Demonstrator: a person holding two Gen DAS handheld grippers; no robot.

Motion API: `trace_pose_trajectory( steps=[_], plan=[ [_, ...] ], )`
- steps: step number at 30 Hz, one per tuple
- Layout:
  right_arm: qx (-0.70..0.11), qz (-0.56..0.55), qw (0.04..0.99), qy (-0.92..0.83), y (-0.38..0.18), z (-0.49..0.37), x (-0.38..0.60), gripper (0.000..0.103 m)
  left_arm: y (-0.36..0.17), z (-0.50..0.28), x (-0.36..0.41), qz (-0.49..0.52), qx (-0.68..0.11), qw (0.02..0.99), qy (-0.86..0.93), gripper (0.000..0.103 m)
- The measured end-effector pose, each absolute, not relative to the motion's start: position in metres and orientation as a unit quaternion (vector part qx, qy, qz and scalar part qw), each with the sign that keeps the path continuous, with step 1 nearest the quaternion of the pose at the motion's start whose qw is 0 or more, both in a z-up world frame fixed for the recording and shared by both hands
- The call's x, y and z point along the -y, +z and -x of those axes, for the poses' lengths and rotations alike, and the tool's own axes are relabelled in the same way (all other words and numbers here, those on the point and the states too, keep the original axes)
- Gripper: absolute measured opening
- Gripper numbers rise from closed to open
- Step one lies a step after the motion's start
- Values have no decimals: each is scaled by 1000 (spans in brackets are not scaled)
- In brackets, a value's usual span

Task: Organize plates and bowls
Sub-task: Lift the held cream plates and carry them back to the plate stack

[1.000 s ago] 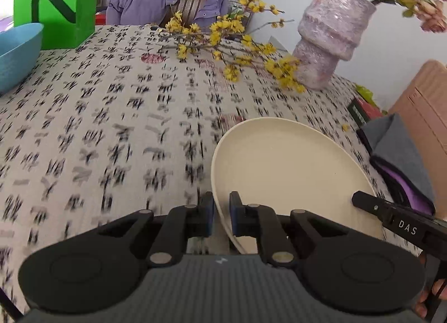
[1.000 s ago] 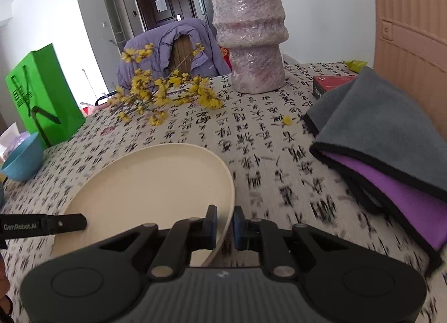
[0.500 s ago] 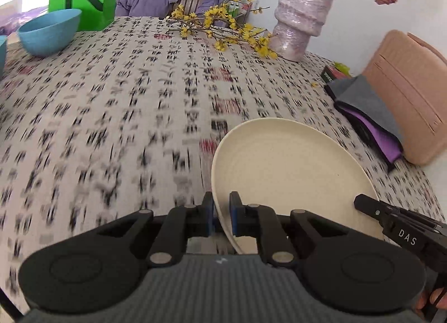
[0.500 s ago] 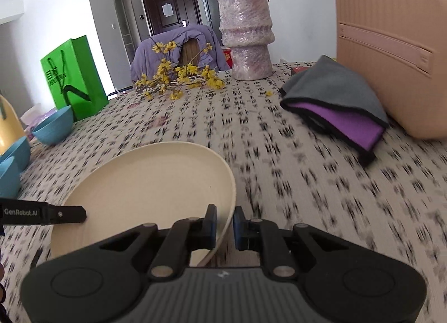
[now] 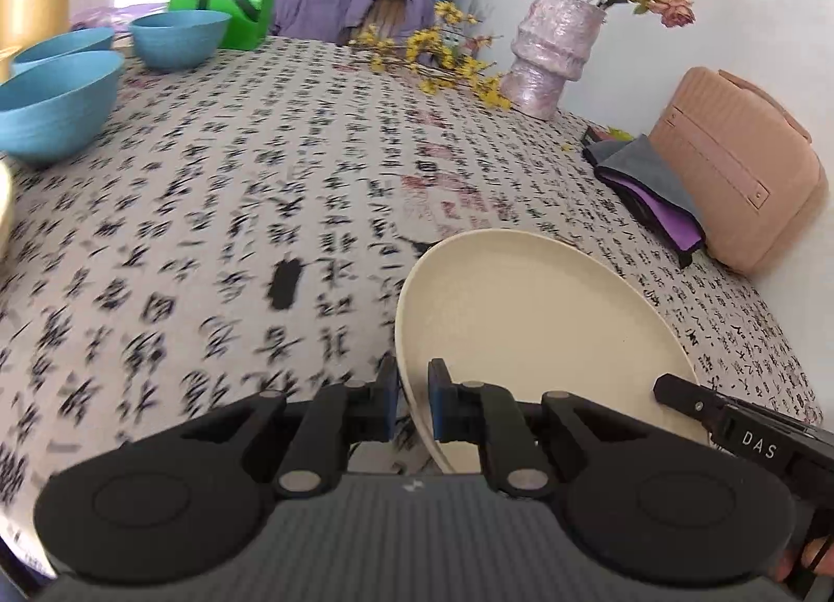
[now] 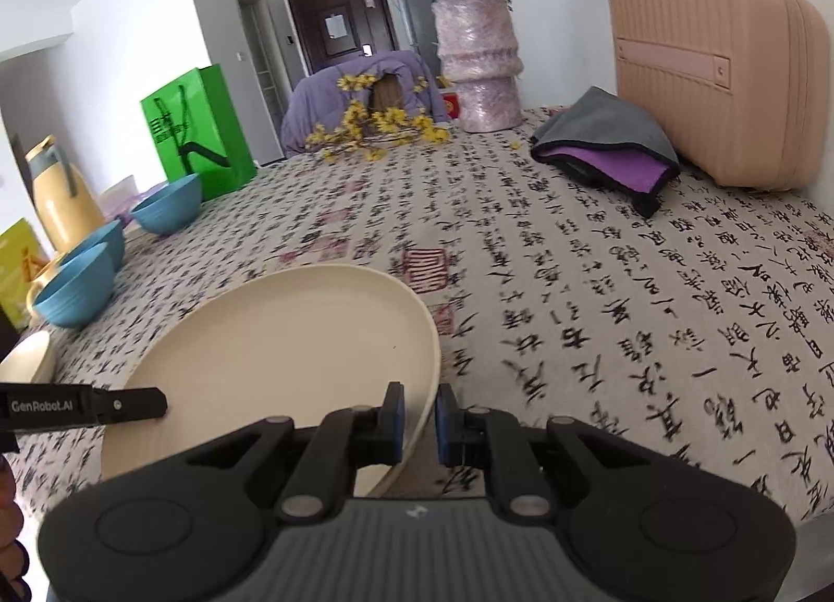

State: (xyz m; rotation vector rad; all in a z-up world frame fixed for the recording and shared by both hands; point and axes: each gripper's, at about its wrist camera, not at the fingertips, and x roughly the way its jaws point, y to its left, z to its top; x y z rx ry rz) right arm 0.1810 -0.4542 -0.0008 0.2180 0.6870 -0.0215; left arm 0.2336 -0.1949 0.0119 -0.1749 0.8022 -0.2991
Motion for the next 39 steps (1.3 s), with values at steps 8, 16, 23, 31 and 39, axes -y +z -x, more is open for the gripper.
trace_pose_trajectory(
  steps=[8, 16, 23, 31, 39],
  plan=[
    [-330, -92, 939, 22, 4, -181, 414, 12, 20, -214, 154, 94, -361, 922, -108, 12],
    [-335, -76, 936, 77, 13, -201, 347, 13, 34, -210, 89, 109, -338, 934, -51, 12],
    [-333, -62, 932, 131, 18, -228, 268, 13, 48, -209, 14, 129, -312, 941, 10, 12],
    [-337, -43, 924, 173, 21, -254, 182, 13, 51, -212, -65, 159, -297, 939, 64, 12],
    [-339, -7, 920, 197, 21, -271, 116, 14, 48, -218, -119, 182, -290, 935, 93, 12]
  ],
)
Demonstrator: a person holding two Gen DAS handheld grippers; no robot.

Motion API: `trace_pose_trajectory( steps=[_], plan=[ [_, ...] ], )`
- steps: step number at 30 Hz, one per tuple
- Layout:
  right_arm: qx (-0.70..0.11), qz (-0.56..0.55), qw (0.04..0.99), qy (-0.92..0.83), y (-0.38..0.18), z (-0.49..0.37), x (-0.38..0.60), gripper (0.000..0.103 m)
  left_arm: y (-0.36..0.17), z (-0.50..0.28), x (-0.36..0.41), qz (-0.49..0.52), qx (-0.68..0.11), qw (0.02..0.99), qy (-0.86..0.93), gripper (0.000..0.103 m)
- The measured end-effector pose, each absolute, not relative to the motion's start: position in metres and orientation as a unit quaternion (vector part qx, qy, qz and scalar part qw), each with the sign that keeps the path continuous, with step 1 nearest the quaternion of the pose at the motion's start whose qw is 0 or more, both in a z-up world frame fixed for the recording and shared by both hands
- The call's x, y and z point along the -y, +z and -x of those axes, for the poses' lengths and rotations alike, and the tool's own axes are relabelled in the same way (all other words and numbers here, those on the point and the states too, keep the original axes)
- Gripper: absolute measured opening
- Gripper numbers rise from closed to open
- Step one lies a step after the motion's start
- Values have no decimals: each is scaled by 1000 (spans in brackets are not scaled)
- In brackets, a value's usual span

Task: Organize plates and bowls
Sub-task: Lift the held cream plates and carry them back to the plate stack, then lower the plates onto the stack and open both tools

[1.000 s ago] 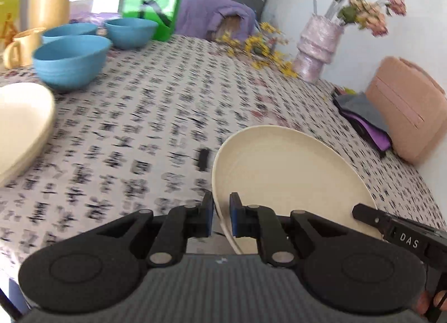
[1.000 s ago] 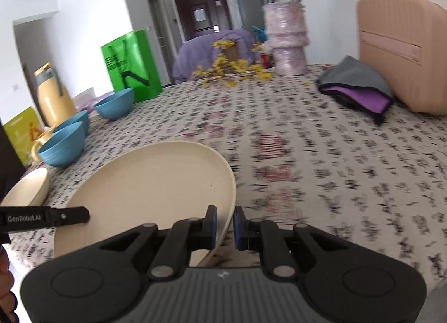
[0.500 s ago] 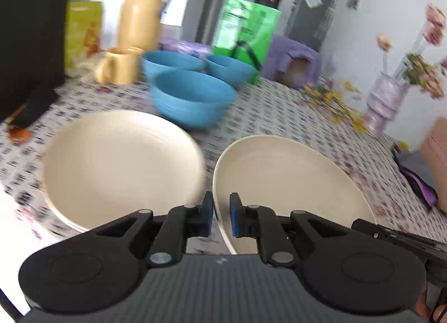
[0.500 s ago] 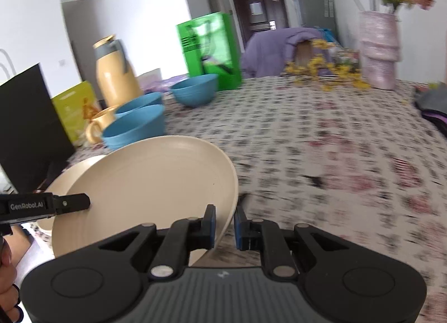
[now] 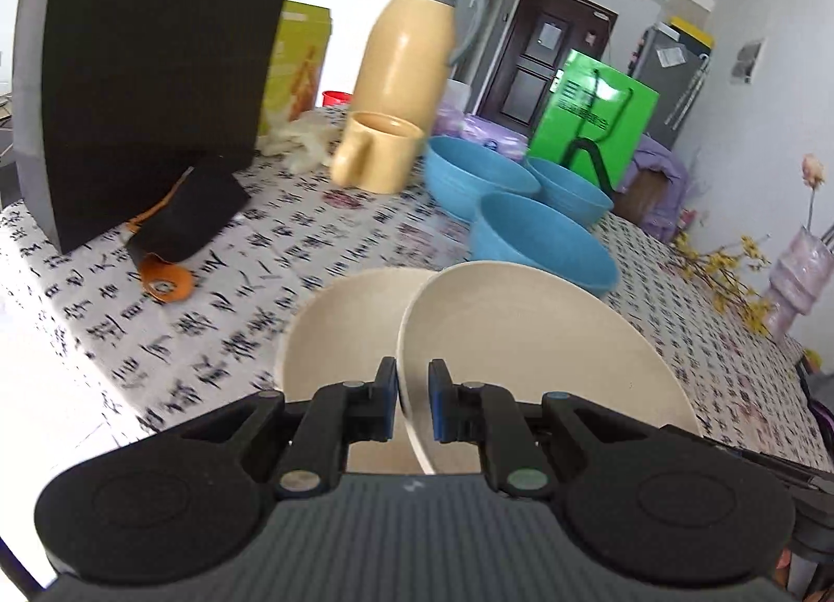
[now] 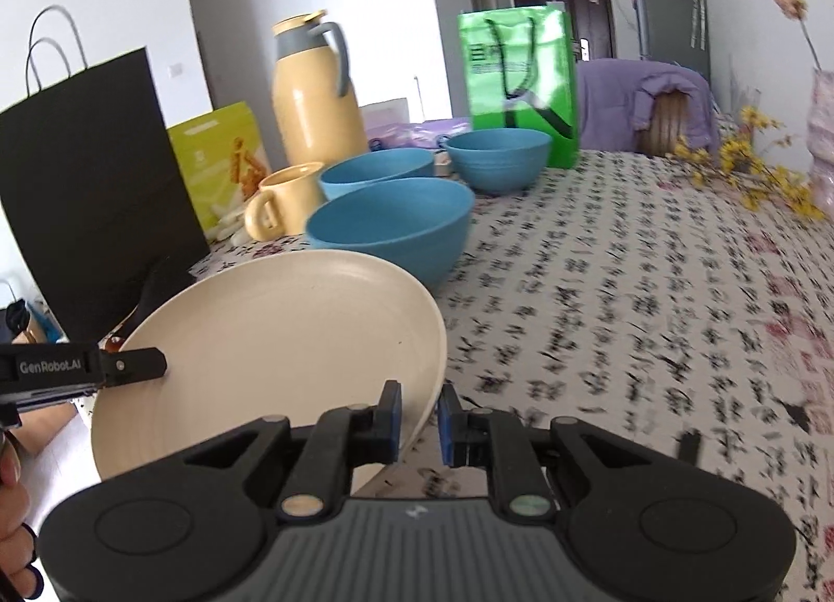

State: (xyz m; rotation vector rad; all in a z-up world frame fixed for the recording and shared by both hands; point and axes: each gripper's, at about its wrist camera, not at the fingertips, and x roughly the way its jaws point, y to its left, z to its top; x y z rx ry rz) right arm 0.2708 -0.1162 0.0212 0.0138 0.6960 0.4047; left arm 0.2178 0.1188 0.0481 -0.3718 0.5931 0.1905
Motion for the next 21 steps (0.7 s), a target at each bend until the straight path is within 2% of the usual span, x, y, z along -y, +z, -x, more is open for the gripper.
trace_pose_trajectory(
  steps=[10, 21],
  plan=[
    [-346, 25, 916, 203, 13, -287, 74, 17, 43, -230, -151, 186, -295, 931, 105, 12],
    [-346, 60, 912, 210, 1, -282, 56, 22, 34, -231, -152, 141, -290, 938, 129, 14]
  ],
)
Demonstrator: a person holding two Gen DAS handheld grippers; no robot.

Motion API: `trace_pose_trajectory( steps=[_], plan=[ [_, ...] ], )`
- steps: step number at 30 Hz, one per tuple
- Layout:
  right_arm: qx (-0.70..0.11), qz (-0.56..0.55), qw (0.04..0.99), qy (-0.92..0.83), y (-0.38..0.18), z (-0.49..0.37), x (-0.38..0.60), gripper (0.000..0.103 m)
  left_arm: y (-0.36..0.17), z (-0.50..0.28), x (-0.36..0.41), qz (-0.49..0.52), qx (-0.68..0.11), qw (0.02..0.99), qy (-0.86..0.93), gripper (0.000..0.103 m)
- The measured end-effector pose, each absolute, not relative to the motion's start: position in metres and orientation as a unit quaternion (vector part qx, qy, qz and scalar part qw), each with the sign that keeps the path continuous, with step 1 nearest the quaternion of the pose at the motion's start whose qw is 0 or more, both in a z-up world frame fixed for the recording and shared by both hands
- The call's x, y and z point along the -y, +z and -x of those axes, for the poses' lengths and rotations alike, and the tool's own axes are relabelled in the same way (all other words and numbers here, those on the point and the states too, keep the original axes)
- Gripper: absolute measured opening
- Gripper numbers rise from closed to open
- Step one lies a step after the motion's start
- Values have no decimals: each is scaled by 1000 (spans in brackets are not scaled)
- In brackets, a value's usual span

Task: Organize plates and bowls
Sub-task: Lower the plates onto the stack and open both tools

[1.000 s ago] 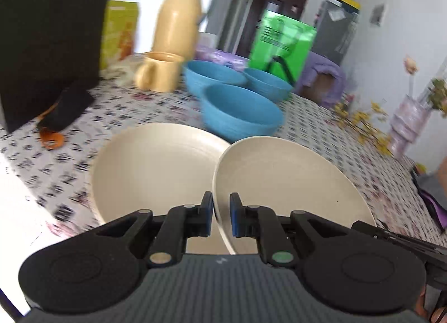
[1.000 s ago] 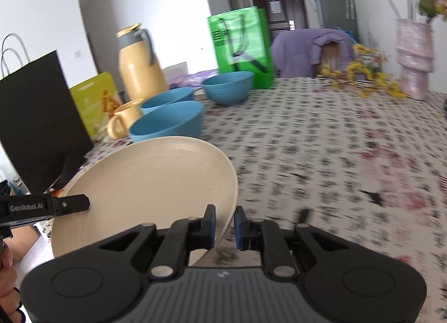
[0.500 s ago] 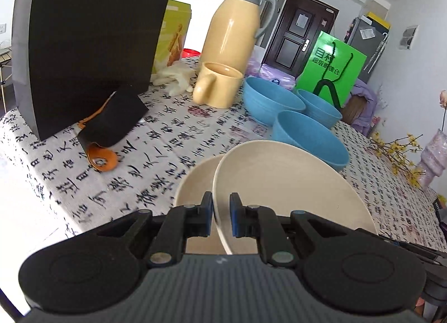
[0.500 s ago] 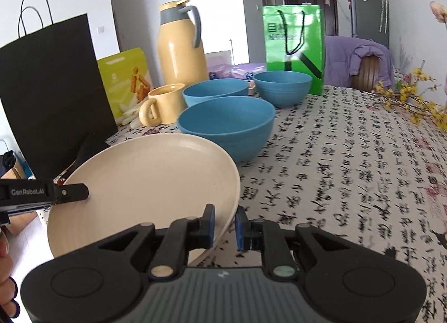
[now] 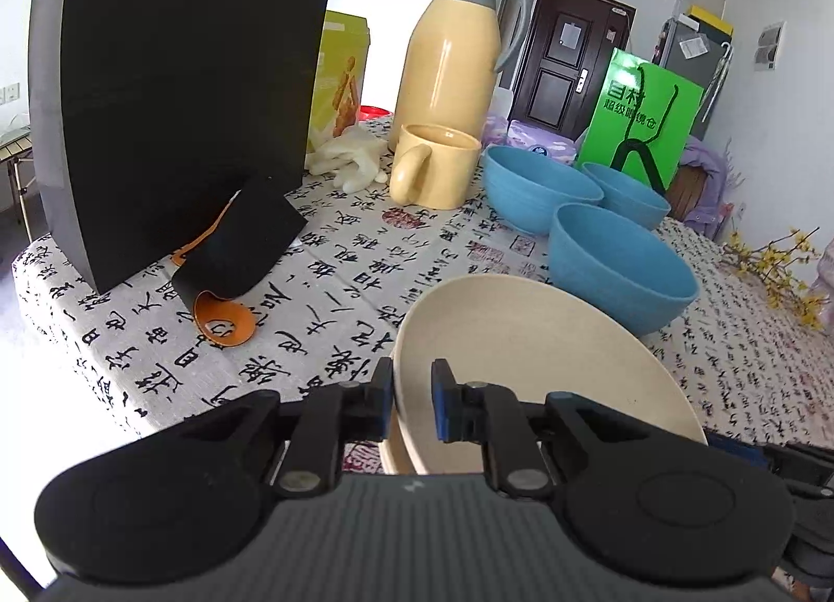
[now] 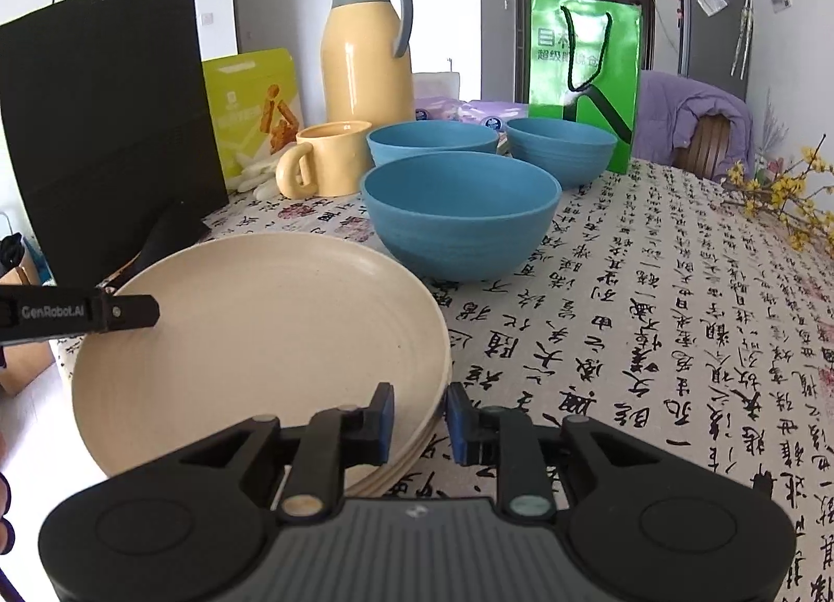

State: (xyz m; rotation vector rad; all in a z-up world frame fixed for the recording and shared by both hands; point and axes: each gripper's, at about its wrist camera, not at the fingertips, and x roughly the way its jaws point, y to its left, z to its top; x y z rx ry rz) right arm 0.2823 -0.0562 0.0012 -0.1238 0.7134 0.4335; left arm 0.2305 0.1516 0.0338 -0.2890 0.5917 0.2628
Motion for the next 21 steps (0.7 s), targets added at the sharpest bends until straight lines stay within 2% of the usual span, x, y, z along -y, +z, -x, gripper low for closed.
trace_pose_trajectory(
  steps=[21],
  plan=[
    [-321, 21, 924, 208, 14, -266, 86, 28, 49, -219, -142, 133, -243, 955, 108, 17]
  ],
)
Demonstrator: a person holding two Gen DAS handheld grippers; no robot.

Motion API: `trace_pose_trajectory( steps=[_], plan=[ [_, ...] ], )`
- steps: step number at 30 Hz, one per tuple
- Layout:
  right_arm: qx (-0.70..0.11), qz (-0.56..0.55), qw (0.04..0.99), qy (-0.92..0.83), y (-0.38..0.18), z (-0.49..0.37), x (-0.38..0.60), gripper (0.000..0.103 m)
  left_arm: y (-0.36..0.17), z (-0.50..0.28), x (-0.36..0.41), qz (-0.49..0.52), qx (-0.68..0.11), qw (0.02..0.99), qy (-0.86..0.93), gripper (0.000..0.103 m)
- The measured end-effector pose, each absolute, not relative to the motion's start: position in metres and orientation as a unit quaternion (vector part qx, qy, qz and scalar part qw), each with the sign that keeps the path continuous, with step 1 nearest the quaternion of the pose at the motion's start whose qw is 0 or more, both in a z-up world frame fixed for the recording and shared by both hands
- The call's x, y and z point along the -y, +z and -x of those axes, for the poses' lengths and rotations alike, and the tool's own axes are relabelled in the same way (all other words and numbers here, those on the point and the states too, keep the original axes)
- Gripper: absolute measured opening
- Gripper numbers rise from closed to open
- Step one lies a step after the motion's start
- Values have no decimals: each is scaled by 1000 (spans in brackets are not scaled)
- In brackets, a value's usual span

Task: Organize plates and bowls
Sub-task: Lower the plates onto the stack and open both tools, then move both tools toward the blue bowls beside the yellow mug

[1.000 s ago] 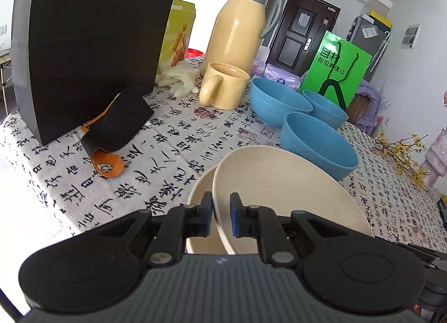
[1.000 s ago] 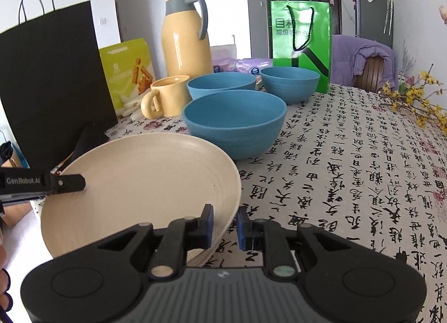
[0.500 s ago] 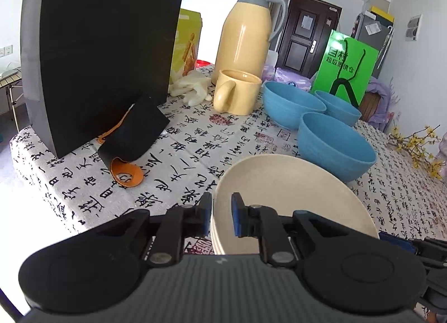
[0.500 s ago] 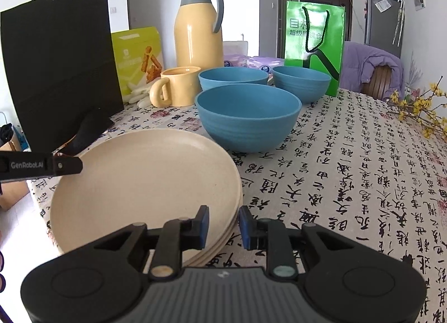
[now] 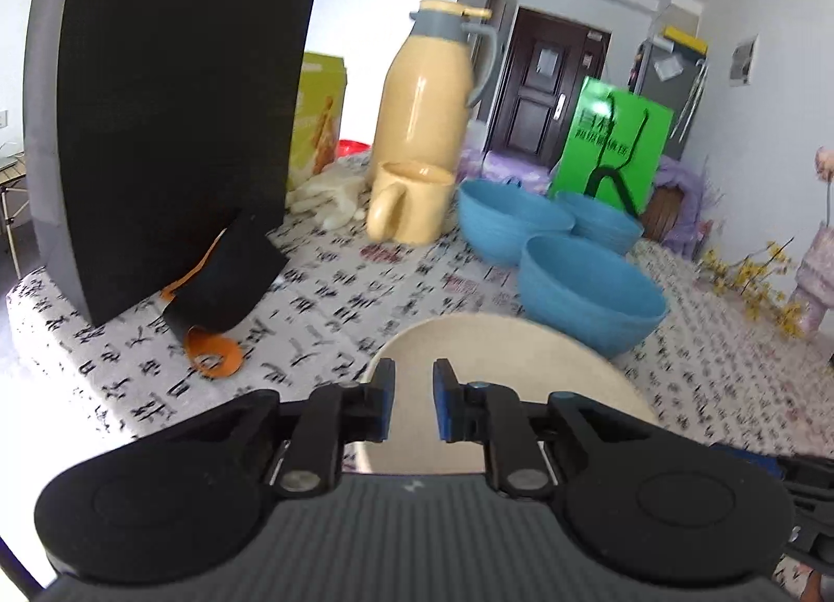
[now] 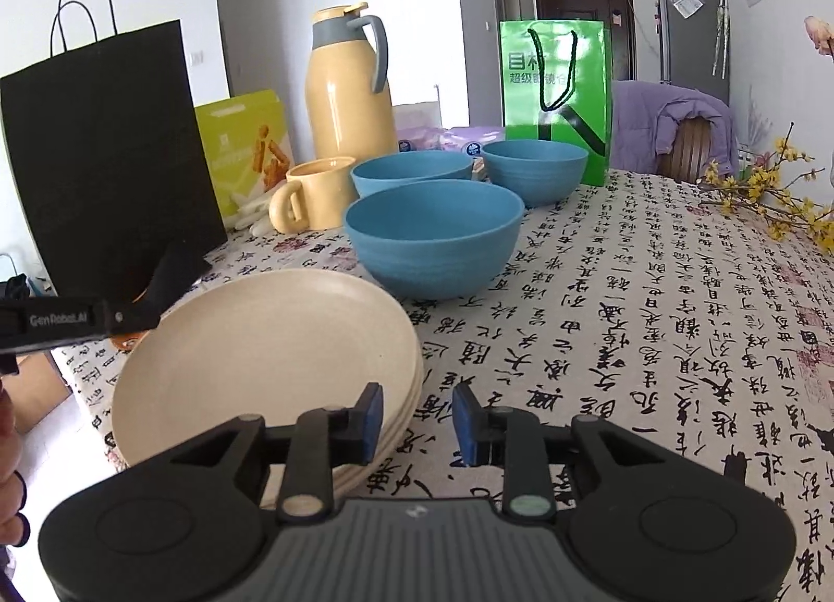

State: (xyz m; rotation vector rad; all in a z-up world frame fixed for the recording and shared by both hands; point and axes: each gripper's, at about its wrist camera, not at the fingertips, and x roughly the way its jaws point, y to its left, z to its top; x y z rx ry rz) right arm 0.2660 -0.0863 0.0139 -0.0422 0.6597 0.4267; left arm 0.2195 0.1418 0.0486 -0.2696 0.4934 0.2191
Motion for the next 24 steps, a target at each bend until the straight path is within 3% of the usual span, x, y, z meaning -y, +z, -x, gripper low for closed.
trace_pose_trajectory(
  steps=[9, 11, 13, 15, 17, 19, 24],
  plan=[
    [-305, 7, 929, 210, 21, -271, 100, 28, 57, -216, -127, 129, -228, 962, 84, 20],
    [-301, 6, 931, 208, 23, -271, 102, 29, 58, -216, -124, 126, -229, 962, 78, 26],
    [-299, 7, 932, 207, 25, -272, 104, 37, 58, -215, -122, 126, -229, 962, 71, 42],
    [-298, 6, 932, 205, 26, -271, 106, 39, 58, -213, -118, 119, -229, 964, 65, 44],
    [-296, 6, 933, 202, 27, -269, 108, 43, 56, -213, -115, 115, -235, 963, 56, 52],
    [-293, 2, 936, 197, 28, -267, 114, 60, 54, -214, -112, 110, -242, 963, 46, 64],
    [-290, -6, 943, 163, 25, -271, 136, 68, 51, -223, -105, 113, -250, 961, 26, 80]
  ],
)
